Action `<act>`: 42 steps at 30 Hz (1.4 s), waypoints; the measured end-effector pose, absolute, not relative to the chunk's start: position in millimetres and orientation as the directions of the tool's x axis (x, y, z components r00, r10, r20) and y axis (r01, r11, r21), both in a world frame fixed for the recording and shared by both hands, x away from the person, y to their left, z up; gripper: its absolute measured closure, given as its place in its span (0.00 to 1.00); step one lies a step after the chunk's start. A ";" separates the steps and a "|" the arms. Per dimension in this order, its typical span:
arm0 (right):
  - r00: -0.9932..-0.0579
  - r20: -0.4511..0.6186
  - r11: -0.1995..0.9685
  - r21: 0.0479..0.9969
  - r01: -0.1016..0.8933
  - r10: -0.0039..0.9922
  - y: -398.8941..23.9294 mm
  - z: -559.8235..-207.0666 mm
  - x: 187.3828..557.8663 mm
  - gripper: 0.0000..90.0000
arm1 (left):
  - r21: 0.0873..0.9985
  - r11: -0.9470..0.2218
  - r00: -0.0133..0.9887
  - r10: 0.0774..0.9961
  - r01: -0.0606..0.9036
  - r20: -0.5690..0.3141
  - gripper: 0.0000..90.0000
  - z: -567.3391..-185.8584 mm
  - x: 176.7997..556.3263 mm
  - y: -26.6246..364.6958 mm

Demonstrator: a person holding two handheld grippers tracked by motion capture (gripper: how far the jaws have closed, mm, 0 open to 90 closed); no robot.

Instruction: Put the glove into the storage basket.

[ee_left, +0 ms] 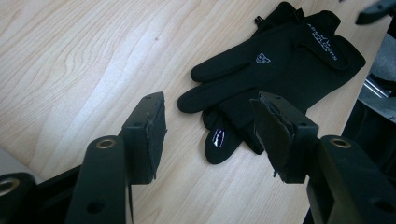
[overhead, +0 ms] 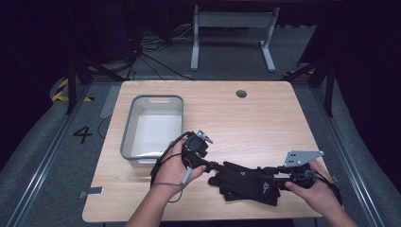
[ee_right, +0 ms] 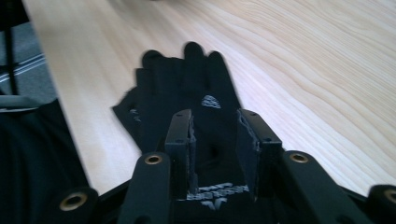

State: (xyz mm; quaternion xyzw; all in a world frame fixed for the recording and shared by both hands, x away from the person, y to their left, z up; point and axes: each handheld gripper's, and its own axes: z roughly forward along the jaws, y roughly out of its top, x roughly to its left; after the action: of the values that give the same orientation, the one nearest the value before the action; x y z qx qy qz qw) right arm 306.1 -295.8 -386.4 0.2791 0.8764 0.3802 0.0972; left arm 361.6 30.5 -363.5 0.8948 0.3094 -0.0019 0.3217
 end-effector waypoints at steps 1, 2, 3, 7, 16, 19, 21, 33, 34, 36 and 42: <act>-0.817 0.039 0.552 0.719 0.423 0.575 -297.9 -386.7 308.7 0.75 | 0.573 -0.603 0.809 0.553 0.555 -0.202 0.49 -364.0 361.5 30.0; -0.809 0.045 0.547 0.715 0.435 0.586 -300.0 -387.3 311.3 0.75 | 0.570 -0.605 0.810 0.550 0.555 -0.204 0.49 -364.4 361.5 29.7; -0.802 0.051 0.541 0.713 0.447 0.596 -302.0 -387.7 313.6 0.75 | 0.569 -0.609 0.812 0.548 0.553 -0.202 0.49 -364.5 361.5 29.5; -0.771 0.082 0.521 0.691 0.501 0.632 -308.7 -389.0 320.2 0.72 | 0.567 -0.611 0.812 0.548 0.553 -0.202 0.49 -365.4 361.8 28.5; -0.724 0.112 0.522 0.619 0.587 0.681 -322.3 -397.0 326.8 0.71 | 0.545 -0.626 0.813 0.544 0.558 -0.208 0.50 -367.3 361.6 26.5; -0.713 0.123 0.526 0.591 0.611 0.690 -326.0 -399.1 326.8 0.70 | 0.542 -0.629 0.814 0.541 0.558 -0.211 0.50 -367.6 361.1 26.1; -0.710 0.127 0.530 0.579 0.620 0.692 -328.4 -400.3 326.6 0.70 | 0.537 -0.633 0.815 0.539 0.558 -0.211 0.50 -367.9 360.9 25.7; -0.686 0.144 0.543 0.506 0.671 0.713 -337.4 -404.6 324.3 0.68 | 0.492 -0.674 0.828 0.517 0.551 -0.219 0.50 -375.4 359.5 17.0; -0.681 0.138 0.545 0.497 0.676 0.719 -337.5 -406.1 324.6 0.68 | 0.486 -0.678 0.828 0.516 0.551 -0.220 0.50 -376.0 359.2 16.2; -0.681 0.141 0.547 0.489 0.679 0.719 -337.9 -408.0 325.1 0.68 | 0.478 -0.687 0.831 0.510 0.548 -0.220 0.50 -377.9 358.8 14.1; -0.701 0.182 0.570 0.462 0.680 0.689 -333.1 -413.4 323.2 0.67 | 0.447 -0.711 0.838 0.495 0.543 -0.230 0.50 -383.8 358.3 8.1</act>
State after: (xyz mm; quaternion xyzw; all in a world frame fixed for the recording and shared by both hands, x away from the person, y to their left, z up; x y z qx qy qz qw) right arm 323.2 -333.1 -413.4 0.3863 0.8859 0.2566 0.0093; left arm 358.3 8.1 -383.8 0.9237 0.2808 -0.0466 0.2564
